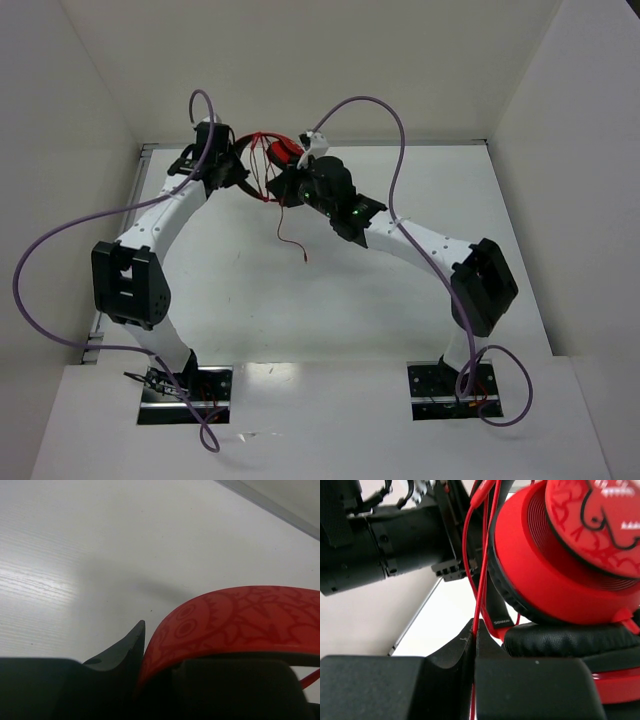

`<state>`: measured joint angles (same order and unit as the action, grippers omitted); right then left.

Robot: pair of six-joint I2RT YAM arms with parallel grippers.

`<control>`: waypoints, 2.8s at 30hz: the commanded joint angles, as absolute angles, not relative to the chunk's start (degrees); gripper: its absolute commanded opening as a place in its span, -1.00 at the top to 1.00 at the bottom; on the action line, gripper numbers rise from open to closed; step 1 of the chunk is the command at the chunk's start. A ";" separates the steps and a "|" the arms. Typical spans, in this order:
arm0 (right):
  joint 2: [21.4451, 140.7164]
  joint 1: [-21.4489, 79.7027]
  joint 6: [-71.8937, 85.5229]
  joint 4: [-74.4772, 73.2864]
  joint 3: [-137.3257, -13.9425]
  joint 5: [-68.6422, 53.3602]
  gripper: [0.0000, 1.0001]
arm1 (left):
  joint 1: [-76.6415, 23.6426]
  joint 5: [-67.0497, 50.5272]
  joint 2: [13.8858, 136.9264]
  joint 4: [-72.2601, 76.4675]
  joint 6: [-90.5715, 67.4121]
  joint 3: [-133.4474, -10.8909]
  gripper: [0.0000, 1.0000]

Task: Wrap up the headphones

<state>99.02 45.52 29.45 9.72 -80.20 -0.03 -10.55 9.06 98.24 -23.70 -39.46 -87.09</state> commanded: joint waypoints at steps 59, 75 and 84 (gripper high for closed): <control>98.35 53.00 24.35 25.40 -56.96 14.49 0.78 | -5.54 -6.15 99.40 -10.20 -60.38 -103.18 1.00; 89.66 51.94 20.39 23.65 -49.58 21.53 0.99 | -5.01 -2.39 95.54 -12.92 -54.23 -103.09 1.00; 79.63 51.94 22.32 22.14 -43.69 18.90 0.99 | -4.48 -4.09 97.21 -13.80 -53.43 -104.68 1.00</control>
